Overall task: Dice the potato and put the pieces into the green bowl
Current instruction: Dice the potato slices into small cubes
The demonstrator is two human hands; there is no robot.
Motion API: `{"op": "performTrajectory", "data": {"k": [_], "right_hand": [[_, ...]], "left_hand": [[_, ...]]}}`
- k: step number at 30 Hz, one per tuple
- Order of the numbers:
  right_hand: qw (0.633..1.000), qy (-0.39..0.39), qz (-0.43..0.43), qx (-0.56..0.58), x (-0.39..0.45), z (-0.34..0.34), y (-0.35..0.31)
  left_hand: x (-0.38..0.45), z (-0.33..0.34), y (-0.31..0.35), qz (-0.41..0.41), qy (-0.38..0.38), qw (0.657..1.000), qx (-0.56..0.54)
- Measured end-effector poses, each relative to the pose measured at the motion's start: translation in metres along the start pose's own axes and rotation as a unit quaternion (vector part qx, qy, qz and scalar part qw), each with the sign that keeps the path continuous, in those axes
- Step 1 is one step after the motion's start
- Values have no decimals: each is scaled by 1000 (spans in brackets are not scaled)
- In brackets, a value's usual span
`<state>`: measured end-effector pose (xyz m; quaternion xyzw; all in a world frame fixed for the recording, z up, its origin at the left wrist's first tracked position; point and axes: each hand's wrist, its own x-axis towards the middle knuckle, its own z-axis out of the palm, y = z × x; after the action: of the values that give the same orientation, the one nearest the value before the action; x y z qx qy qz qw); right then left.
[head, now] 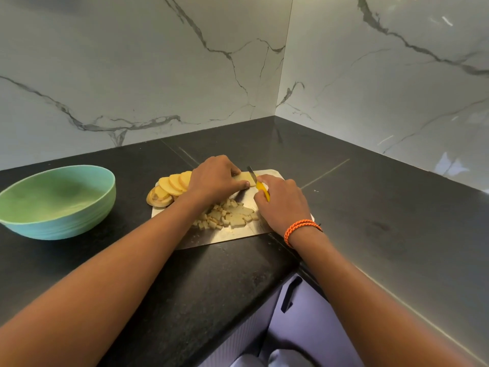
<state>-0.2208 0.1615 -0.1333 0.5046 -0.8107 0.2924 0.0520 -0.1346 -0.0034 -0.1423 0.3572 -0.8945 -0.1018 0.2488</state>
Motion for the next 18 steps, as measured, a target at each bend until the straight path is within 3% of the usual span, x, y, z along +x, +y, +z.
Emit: {"op": "performTrajectory", "data": {"k": [18], "right_hand": [[998, -30, -13, -57, -49, -21, 6]], "left_hand": [[-7, -6, 7, -12, -6, 1000, -3]]}}
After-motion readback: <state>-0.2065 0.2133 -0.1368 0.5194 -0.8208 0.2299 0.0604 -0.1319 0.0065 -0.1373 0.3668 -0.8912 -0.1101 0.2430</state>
